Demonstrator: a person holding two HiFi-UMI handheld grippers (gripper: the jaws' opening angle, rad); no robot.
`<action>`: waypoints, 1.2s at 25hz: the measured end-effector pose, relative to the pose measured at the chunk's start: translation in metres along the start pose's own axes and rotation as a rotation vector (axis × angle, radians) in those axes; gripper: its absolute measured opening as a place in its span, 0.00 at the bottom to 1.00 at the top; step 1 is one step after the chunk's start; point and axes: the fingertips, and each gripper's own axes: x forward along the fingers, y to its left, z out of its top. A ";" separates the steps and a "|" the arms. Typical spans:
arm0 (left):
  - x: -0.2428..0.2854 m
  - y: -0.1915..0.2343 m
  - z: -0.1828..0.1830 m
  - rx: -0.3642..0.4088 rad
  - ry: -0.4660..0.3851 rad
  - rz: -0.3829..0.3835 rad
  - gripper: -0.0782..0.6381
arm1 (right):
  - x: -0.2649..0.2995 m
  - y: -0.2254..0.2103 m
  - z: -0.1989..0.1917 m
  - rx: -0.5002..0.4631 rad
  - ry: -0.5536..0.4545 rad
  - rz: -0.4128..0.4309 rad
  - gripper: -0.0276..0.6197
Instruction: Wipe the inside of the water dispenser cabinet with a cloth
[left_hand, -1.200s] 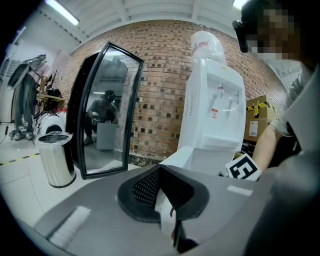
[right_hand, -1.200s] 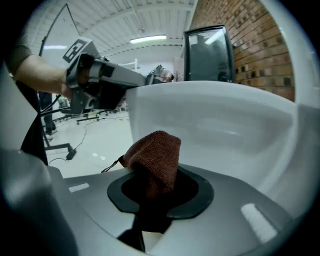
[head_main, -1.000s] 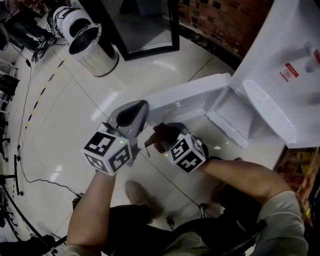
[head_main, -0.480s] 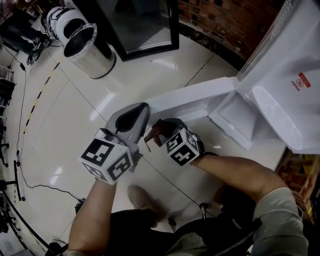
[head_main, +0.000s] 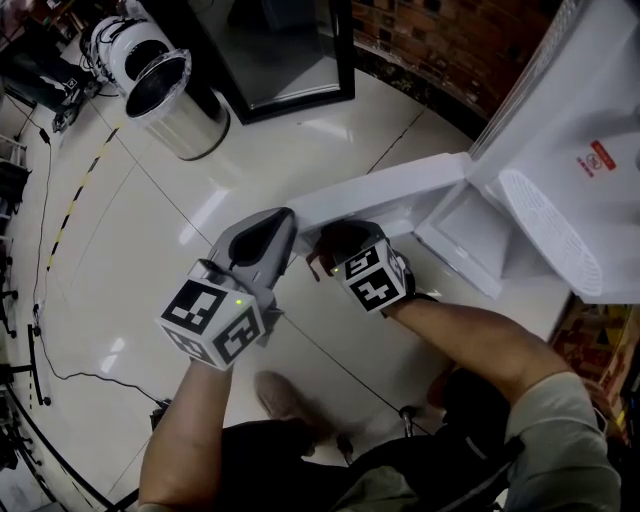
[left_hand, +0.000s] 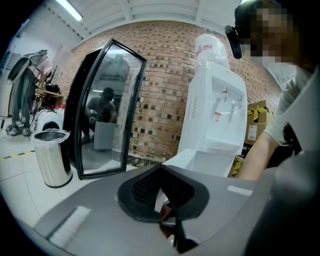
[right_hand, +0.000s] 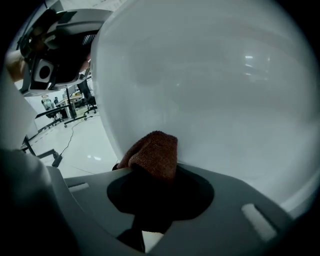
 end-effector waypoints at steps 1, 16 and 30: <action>0.000 -0.001 0.000 -0.002 0.001 -0.001 0.13 | -0.001 -0.002 -0.001 0.007 0.003 -0.006 0.22; -0.003 0.002 0.000 0.004 0.001 0.034 0.13 | -0.064 -0.122 -0.033 0.242 -0.051 -0.332 0.22; 0.006 0.009 0.004 0.006 -0.004 0.056 0.13 | -0.119 -0.192 -0.089 0.438 -0.029 -0.514 0.20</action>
